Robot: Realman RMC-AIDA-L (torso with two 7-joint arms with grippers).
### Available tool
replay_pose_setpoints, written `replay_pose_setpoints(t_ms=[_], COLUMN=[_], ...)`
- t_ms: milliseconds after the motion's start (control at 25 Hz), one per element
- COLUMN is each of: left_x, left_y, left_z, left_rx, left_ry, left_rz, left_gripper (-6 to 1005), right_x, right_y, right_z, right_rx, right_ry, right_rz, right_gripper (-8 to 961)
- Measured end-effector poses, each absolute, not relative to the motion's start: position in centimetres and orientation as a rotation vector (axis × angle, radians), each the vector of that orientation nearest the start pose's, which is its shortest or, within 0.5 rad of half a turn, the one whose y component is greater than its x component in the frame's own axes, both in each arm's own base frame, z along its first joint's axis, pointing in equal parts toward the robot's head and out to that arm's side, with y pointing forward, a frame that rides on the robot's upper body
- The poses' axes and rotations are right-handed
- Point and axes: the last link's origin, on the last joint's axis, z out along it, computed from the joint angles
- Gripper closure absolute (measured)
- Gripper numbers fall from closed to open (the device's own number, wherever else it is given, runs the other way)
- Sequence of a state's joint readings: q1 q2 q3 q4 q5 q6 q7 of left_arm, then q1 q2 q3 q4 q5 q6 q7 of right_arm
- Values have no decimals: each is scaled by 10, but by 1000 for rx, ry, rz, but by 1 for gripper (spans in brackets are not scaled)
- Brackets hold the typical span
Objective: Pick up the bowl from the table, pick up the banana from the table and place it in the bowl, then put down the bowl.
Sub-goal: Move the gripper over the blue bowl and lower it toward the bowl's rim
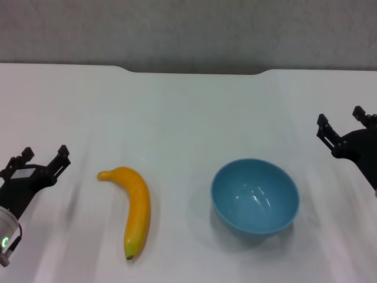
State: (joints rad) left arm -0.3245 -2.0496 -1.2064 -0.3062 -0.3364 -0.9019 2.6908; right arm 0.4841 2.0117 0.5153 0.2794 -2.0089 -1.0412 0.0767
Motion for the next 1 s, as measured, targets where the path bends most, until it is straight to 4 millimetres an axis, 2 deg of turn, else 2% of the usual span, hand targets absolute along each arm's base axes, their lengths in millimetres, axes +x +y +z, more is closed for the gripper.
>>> replay_pose_setpoints(t_ms=[360, 520, 800, 1000], left_x=[-349, -342, -324, -303], left_y=[319, 323, 332, 337], left_z=[-31, -24, -11, -2], left_rx=[-1717, -1750, -1799, -1824], left_ry=[-919, -996, -1002, -1007], left_rz=[-725, -784, -783, -663], left_gripper=[111, 111, 111, 112], right_x=[308, 300, 287, 269], right_y=[347, 351, 364, 369], right_z=[-43, -45, -31, -15], right_rx=[-1789, -1843, -1918, -1944], right_ry=[589, 633, 760, 820], right_rz=[637, 635, 543, 434], right_gripper=[134, 135, 135, 134])
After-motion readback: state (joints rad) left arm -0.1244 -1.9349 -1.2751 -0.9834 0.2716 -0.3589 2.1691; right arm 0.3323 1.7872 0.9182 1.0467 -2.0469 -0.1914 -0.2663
